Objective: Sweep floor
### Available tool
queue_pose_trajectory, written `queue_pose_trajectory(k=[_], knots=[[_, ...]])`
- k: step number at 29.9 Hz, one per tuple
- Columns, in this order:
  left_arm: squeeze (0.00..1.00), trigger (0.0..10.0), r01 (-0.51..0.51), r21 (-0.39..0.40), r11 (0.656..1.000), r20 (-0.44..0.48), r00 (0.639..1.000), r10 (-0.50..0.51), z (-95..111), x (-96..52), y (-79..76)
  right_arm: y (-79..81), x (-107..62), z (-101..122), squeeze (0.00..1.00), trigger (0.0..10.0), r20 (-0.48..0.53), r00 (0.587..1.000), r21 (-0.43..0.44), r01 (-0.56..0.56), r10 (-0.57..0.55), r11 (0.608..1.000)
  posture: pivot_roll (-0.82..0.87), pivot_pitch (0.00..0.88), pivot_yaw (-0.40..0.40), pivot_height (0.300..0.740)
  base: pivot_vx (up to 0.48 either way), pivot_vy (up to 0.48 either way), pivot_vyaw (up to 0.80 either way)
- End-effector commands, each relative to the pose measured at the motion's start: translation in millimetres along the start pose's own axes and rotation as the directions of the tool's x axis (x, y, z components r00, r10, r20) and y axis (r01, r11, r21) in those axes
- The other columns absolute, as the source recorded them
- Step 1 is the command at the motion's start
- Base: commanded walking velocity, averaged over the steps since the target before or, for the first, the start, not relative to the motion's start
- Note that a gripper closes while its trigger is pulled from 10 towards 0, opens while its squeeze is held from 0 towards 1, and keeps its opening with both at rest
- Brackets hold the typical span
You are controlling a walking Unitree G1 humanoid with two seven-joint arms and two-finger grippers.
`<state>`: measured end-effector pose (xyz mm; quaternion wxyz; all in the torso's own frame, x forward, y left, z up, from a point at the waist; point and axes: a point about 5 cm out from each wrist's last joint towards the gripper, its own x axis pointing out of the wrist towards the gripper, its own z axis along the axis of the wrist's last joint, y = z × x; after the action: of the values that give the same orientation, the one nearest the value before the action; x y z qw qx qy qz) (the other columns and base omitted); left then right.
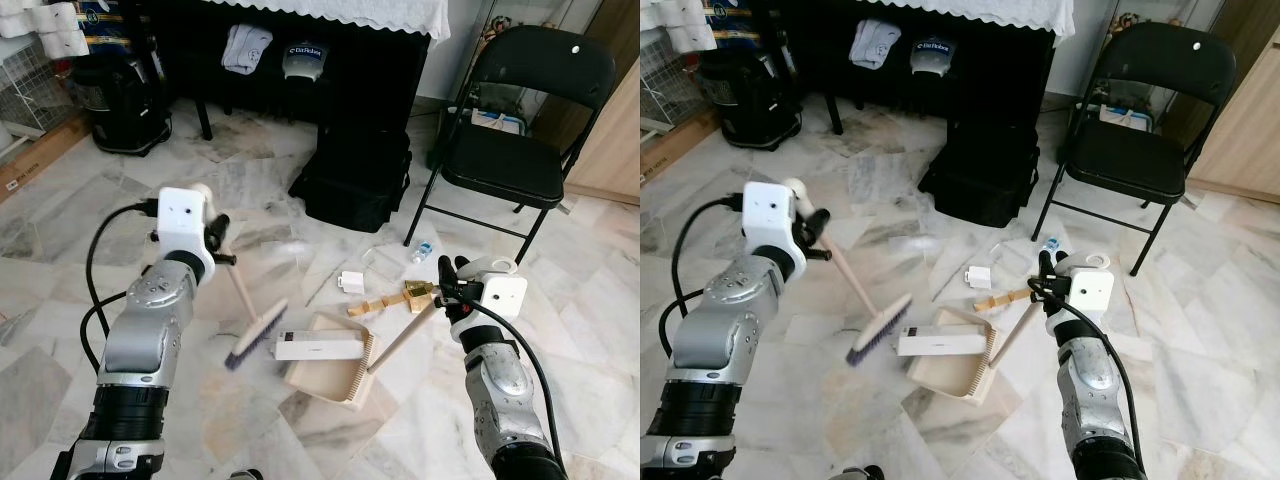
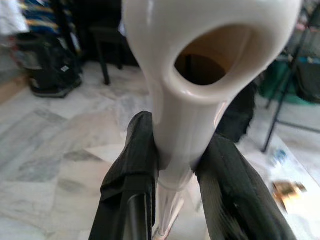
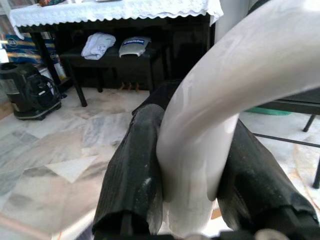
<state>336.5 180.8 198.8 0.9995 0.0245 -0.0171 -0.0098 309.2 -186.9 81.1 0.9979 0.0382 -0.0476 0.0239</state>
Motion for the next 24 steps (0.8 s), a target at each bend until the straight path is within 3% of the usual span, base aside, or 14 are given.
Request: queue_pose_trajectory(k=[1, 10, 15, 19, 24], knots=[[0.00, 10.0, -0.027, 0.016, 1.000, 0.081, 0.996, 0.025, 16, 2.4, 2.1, -1.2, 7.6, 21, 0.00, 10.0, 0.105, 0.994, 0.017, 0.008, -0.010, 1.000, -0.02, 0.069, -0.036, 0.740, 0.000, 0.000, 0.00], [0.00, 10.0, -0.115, 0.012, 0.993, 0.124, 0.986, 0.113, 12, 1.5, 8.8, 1.9, 9.2, 28, 0.00, 10.0, 0.147, 0.989, 0.062, 0.006, -0.015, 0.998, -0.02, 0.072, -0.035, 0.740, 0.000, 0.000, 0.00], [0.00, 10.0, -0.171, 0.074, 0.982, 0.052, 0.984, 0.168, -4, 1.3, 19.5, 1.5, 10.0, 33, 0.00, 10.0, 0.165, 0.986, 0.062, 0.007, -0.018, 0.998, -0.02, 0.074, -0.035, 0.740, 0.000, 0.000, 0.00], [0.00, 10.0, -0.159, 0.076, 0.984, 0.036, 0.987, 0.157, -6, 1.4, 18.6, 1.2, 10.4, 34, 0.00, 10.0, 0.167, 0.986, 0.062, 0.007, -0.018, 0.998, -0.02, 0.074, -0.035, 0.740, 0.000, 0.000, 0.00], [0.00, 10.0, -0.057, 0.035, 0.998, 0.018, 0.998, 0.056, -7, 2.2, 5.4, 0.1, 11.2, 36, 0.00, 10.0, 0.175, 0.984, 0.061, 0.007, -0.017, 0.998, -0.02, 0.074, -0.038, 0.740, 0.000, 0.000, 0.00]])
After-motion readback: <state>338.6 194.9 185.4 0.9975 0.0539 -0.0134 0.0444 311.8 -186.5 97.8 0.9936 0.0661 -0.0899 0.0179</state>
